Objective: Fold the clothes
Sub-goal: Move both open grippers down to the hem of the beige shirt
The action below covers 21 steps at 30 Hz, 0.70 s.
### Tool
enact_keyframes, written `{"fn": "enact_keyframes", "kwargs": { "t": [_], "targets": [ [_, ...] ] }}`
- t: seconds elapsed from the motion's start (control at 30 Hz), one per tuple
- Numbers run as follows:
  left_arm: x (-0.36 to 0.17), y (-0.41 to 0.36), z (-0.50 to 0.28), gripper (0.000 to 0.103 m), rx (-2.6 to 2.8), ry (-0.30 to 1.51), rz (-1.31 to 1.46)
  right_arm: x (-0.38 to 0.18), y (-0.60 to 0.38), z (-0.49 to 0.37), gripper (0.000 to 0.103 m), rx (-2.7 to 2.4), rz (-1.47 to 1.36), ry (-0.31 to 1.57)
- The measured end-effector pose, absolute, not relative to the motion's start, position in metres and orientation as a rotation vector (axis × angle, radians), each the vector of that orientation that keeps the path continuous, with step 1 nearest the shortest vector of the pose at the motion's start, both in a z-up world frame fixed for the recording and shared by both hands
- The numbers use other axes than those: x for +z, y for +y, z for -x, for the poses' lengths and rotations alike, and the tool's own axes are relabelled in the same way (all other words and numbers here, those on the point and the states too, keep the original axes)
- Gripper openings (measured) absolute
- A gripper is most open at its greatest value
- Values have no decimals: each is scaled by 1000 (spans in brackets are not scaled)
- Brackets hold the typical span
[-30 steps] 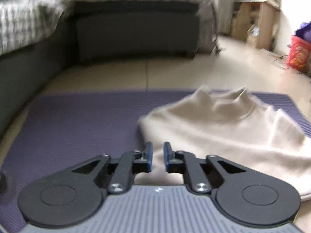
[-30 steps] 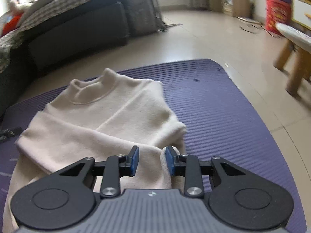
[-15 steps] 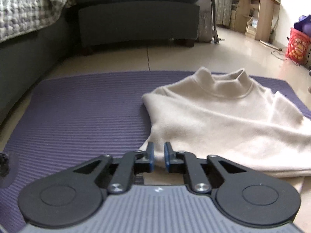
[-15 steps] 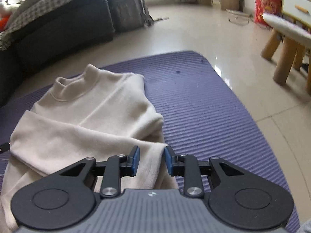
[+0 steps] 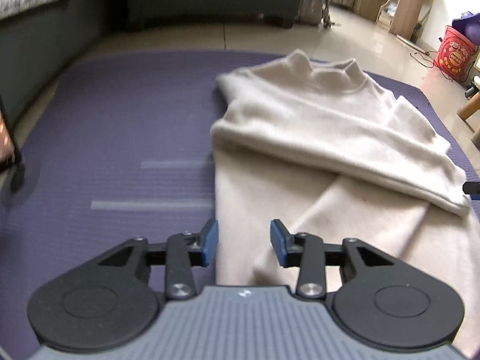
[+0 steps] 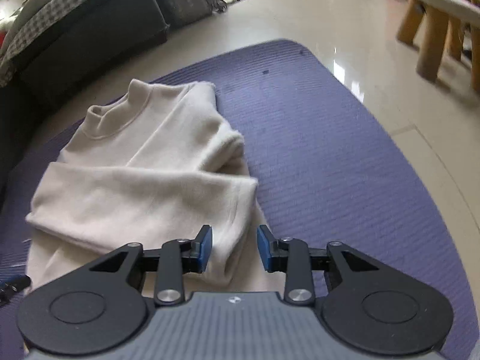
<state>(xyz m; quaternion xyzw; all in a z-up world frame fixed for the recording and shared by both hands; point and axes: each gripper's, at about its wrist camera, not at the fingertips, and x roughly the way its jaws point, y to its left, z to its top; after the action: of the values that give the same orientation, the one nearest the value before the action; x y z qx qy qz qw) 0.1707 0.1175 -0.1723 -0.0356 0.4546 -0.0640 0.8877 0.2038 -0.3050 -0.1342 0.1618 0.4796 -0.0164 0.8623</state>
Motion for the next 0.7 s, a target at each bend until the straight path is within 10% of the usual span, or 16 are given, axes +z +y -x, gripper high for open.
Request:
{"fn": "enact_keyframes", "kwargs": {
  "t": [0.7],
  "targets": [
    [-177,118,-85,59,-218,1250,79,-140,-333,-93,49,-57,-295,1299]
  ]
}}
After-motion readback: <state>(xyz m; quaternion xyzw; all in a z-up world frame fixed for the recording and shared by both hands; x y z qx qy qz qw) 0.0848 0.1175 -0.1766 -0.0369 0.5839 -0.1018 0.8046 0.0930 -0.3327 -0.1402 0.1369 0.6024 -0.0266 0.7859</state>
